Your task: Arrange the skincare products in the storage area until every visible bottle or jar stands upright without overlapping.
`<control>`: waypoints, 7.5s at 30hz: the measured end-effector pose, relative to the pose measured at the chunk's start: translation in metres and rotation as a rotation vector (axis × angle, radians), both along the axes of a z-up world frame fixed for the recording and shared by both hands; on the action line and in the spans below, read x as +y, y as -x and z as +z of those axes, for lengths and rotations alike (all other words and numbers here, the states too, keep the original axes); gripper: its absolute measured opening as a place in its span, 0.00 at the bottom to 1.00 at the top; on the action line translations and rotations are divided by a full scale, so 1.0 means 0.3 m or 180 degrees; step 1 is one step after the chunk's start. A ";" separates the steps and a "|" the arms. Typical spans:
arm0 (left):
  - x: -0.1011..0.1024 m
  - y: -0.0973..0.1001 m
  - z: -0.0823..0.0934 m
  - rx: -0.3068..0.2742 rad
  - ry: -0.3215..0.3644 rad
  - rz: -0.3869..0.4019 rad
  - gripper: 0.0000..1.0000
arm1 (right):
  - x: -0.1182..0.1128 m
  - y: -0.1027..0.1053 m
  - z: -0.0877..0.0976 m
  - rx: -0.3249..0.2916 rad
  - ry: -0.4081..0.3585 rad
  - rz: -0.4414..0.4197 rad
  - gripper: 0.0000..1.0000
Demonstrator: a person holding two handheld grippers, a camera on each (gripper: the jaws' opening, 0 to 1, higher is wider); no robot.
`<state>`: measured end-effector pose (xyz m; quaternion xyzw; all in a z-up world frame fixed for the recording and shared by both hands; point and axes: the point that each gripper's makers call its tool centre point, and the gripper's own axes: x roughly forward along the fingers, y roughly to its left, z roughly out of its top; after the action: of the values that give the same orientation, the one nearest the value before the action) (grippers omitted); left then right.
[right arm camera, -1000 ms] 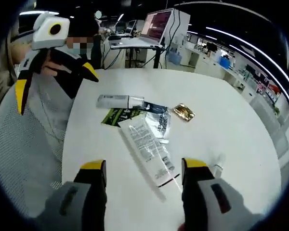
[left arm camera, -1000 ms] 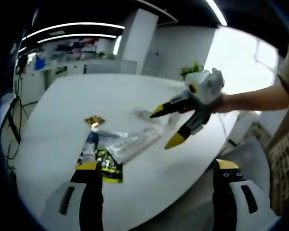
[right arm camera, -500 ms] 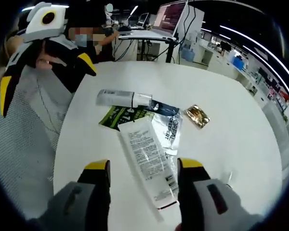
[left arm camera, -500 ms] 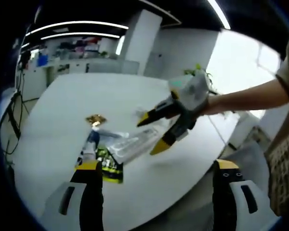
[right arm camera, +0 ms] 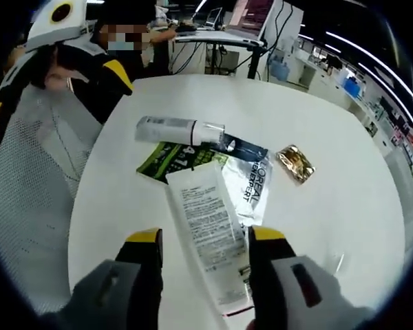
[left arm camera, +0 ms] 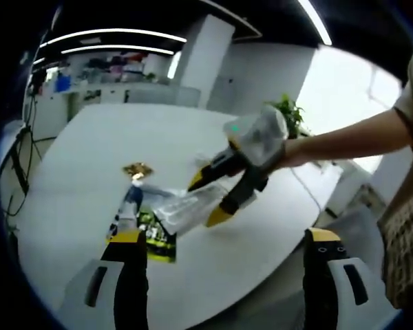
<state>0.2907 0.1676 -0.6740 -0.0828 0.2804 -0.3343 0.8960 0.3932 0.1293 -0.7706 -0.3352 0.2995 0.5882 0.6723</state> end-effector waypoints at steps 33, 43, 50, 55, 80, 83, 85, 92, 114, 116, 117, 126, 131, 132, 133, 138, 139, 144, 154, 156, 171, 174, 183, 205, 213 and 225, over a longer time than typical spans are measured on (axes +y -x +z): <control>-0.005 -0.006 0.002 0.0006 0.0061 -0.0004 0.90 | 0.017 0.015 -0.014 0.0115 0.0179 0.0061 0.29; -0.017 0.000 0.017 -0.0006 0.0049 -0.0087 0.90 | -0.015 0.038 0.059 0.0186 -0.0197 -0.0286 0.29; -0.030 -0.012 0.057 -0.0056 0.0106 -0.0114 0.90 | -0.020 0.058 0.147 0.0409 -0.0679 -0.0655 0.28; -0.053 -0.030 0.114 -0.0062 0.0398 -0.0104 0.90 | -0.017 0.066 0.254 0.0641 -0.1245 -0.1006 0.28; -0.188 -0.058 0.401 -0.0090 0.1178 -0.0588 0.81 | -0.110 0.232 0.562 0.1273 -0.2752 -0.1449 0.27; -0.205 -0.047 0.417 -0.0091 0.1229 -0.0633 0.81 | -0.113 0.266 0.603 0.1316 -0.2921 -0.1358 0.27; -0.217 -0.038 0.429 -0.0099 0.1257 -0.0669 0.79 | -0.117 0.285 0.637 0.1372 -0.3059 -0.1307 0.27; -0.261 -0.016 0.497 -0.0160 0.1415 -0.0820 0.67 | -0.119 0.355 0.721 0.1469 -0.3263 -0.1054 0.28; -0.369 0.115 0.571 -0.0174 0.1587 -0.1294 0.36 | -0.158 0.510 0.784 0.1720 -0.3456 -0.0677 0.29; -0.373 0.117 0.573 -0.0194 0.1544 -0.1270 0.35 | -0.160 0.516 0.789 0.1716 -0.3477 -0.0673 0.29; -0.376 0.119 0.575 -0.0199 0.1504 -0.1264 0.35 | -0.163 0.519 0.792 0.1719 -0.3496 -0.0676 0.29; -0.379 0.063 0.599 -0.0257 0.1302 -0.0809 0.31 | -0.212 0.451 0.840 0.1124 -0.3561 -0.1073 0.32; -0.403 0.035 0.619 -0.0439 0.1003 -0.0608 0.31 | -0.216 0.432 0.843 0.0292 -0.2963 -0.1266 0.31; -0.412 0.026 0.617 -0.0479 0.0855 -0.0560 0.31 | -0.218 0.421 0.836 0.0040 -0.2747 -0.1357 0.30; -0.414 0.018 0.614 -0.0528 0.0733 -0.0522 0.31 | -0.225 0.410 0.836 -0.0116 -0.2627 -0.1460 0.28; -0.405 -0.035 0.617 -0.0495 0.0523 -0.0110 0.31 | -0.258 0.371 0.863 -0.1188 -0.2137 -0.1805 0.19; -0.399 -0.044 0.614 -0.0439 0.0531 0.0008 0.31 | -0.256 0.372 0.865 -0.1252 -0.2136 -0.1839 0.18; -0.421 -0.048 0.601 -0.0433 0.0455 0.0170 0.31 | -0.275 0.358 0.839 -0.1395 -0.1928 -0.2016 0.17; -0.436 -0.050 0.635 -0.0594 0.0478 0.0403 0.31 | -0.316 0.327 0.864 -0.1577 -0.1962 -0.2246 0.16; -0.430 -0.049 0.651 -0.0685 0.0479 0.0405 0.31 | -0.310 0.330 0.880 -0.1443 -0.2141 -0.2224 0.13; -0.469 0.020 0.694 -0.0750 0.0647 -0.0654 0.30 | -0.357 0.388 0.919 -0.0201 -0.3125 -0.1983 0.09; -0.461 0.046 0.706 -0.0832 0.0596 -0.1049 0.23 | -0.363 0.425 0.932 0.0115 -0.3346 -0.1755 0.09; -0.427 0.078 0.769 -0.1049 0.0639 -0.1610 0.07 | -0.375 0.473 0.944 0.0395 -0.3474 -0.1398 0.09; -0.444 0.139 0.765 -0.1018 0.0691 -0.1951 0.16 | -0.277 0.504 1.006 0.0601 -0.3372 -0.0567 0.10; -0.425 0.144 0.751 -0.0990 0.0648 -0.1945 0.17 | -0.223 0.513 0.998 0.0641 -0.3276 -0.0366 0.11; -0.482 0.123 0.603 -0.0723 0.0369 -0.1767 0.07 | -0.247 0.482 0.830 0.0358 -0.2585 -0.0487 0.20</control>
<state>0.2539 0.0230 -0.4930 -0.0162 0.1708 -0.5889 0.7898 0.2485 0.0552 -0.5218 0.0129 0.1034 0.6243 0.7742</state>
